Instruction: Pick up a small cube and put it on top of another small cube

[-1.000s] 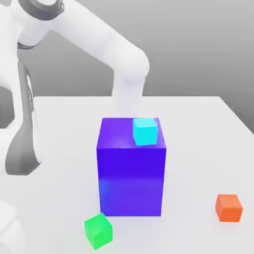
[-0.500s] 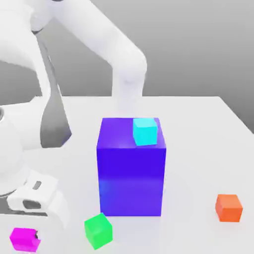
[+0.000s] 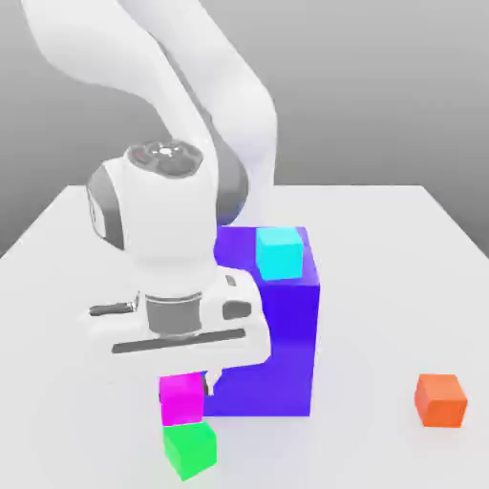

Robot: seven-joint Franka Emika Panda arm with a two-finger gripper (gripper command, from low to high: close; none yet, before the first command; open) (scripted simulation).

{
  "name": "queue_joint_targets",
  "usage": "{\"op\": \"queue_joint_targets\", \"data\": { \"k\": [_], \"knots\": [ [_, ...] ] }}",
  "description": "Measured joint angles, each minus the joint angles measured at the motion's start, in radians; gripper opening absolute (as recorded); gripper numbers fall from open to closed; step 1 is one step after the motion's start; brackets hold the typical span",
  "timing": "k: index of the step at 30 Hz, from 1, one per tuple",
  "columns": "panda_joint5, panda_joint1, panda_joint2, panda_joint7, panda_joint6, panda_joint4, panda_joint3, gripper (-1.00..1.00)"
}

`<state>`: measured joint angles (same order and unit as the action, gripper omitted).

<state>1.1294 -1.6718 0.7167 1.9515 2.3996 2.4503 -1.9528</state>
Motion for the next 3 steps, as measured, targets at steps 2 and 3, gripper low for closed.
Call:
{"op": "queue_joint_targets", "data": {
  "k": [2, 3],
  "knots": [
    [0.0, 0.0, 0.0, 0.0, 0.0, 0.0, 0.0, 1.0],
    [0.0, 0.0, 0.0, 0.0, 0.0, 0.0, 0.0, 1.0]
  ]
}}
